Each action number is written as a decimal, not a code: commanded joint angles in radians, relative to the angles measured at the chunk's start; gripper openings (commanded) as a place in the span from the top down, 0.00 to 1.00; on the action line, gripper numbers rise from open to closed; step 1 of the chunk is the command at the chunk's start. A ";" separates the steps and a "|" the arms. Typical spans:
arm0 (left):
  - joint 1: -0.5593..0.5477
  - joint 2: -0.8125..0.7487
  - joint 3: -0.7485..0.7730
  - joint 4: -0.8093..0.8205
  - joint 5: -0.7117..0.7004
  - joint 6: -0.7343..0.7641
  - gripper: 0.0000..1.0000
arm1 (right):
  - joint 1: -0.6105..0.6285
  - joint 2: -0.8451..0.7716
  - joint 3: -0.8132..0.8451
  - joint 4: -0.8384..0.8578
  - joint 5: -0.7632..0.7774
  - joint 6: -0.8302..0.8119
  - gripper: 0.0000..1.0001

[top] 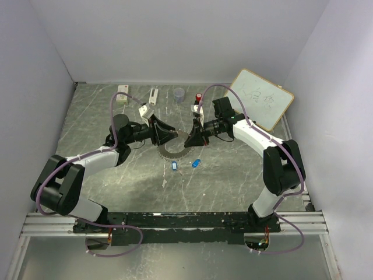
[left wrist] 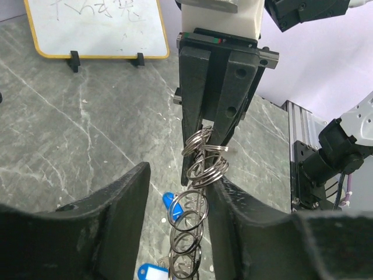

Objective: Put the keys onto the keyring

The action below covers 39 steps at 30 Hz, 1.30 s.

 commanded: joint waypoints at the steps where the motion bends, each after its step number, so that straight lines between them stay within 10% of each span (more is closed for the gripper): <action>1: -0.021 0.014 0.028 0.002 -0.012 0.029 0.51 | -0.004 0.012 0.014 -0.014 -0.043 -0.024 1.00; 12: -0.030 -0.002 0.007 0.002 -0.014 0.030 0.92 | -0.004 0.015 0.013 -0.007 -0.039 -0.012 1.00; 18: -0.032 -0.044 -0.044 0.059 -0.022 0.025 0.93 | -0.004 0.003 -0.019 0.093 -0.015 0.088 0.98; 26: -0.035 -0.144 -0.148 0.106 -0.127 0.073 0.93 | -0.006 -0.104 -0.153 0.480 0.232 0.463 0.57; 39: -0.043 -0.190 -0.207 0.166 -0.178 0.086 0.93 | 0.171 -0.353 -0.257 0.625 0.852 0.666 0.51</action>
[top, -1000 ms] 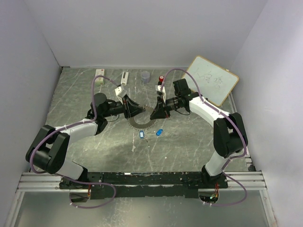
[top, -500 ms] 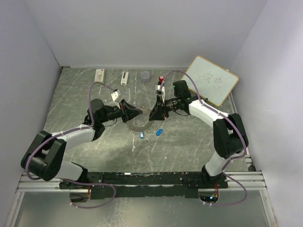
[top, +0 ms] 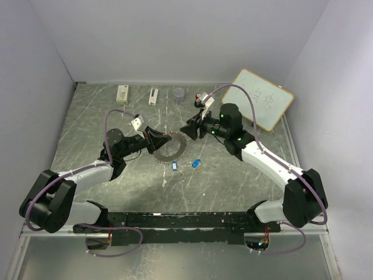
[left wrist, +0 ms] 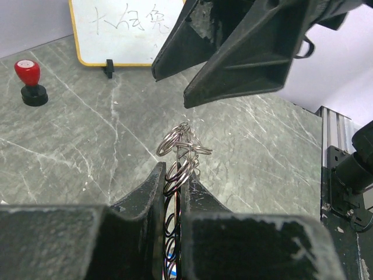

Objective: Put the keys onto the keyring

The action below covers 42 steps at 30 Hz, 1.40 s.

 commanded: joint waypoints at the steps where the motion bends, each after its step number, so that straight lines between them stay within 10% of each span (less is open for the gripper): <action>1: -0.010 -0.032 -0.014 0.096 -0.012 -0.010 0.93 | 0.100 -0.039 0.009 -0.001 0.307 0.040 0.51; 27: -0.045 -0.001 -0.061 0.250 0.011 0.033 0.93 | 0.294 -0.194 -0.089 0.002 0.582 0.072 0.52; 42: -0.040 -0.025 -0.108 0.388 0.080 0.030 0.93 | 0.291 -0.334 -0.182 -0.061 0.993 0.195 0.41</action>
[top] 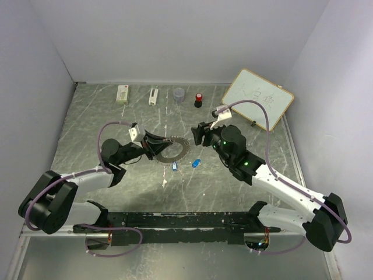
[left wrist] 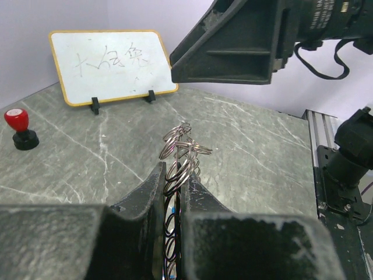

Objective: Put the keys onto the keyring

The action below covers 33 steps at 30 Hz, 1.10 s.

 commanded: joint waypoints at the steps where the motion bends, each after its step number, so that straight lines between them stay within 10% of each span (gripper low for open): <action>1: 0.000 -0.008 -0.021 0.162 0.073 0.030 0.93 | 0.000 -0.031 -0.023 -0.038 0.129 0.027 0.40; 16: 0.033 0.125 -0.024 0.391 0.101 0.056 0.93 | -0.011 -0.094 -0.083 -0.095 0.163 0.041 0.36; 33: 0.040 -0.220 -0.193 0.119 -0.438 0.174 0.93 | 0.004 0.329 -0.019 -0.153 -0.181 0.203 0.47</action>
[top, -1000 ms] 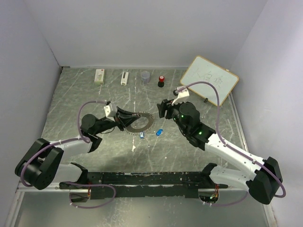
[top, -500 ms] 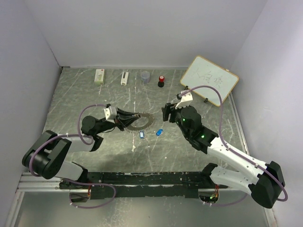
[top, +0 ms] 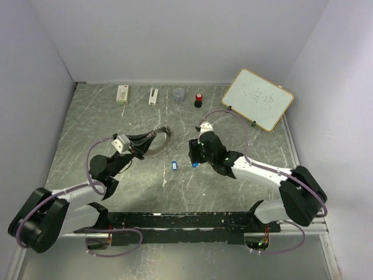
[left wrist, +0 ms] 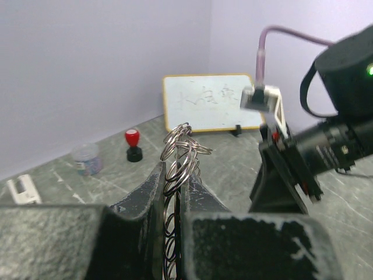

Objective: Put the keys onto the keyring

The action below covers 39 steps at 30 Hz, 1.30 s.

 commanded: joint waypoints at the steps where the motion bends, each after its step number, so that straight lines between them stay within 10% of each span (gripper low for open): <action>1: 0.008 -0.104 -0.024 -0.087 -0.155 0.040 0.93 | 0.030 0.094 0.060 0.002 -0.111 0.103 0.47; 15: 0.017 -0.155 -0.075 -0.070 -0.147 0.040 0.93 | 0.100 0.215 -0.008 0.219 -0.172 0.573 0.52; 39: 0.024 -0.157 -0.083 -0.054 -0.111 0.040 0.93 | 0.166 0.274 -0.042 0.193 -0.045 0.720 0.57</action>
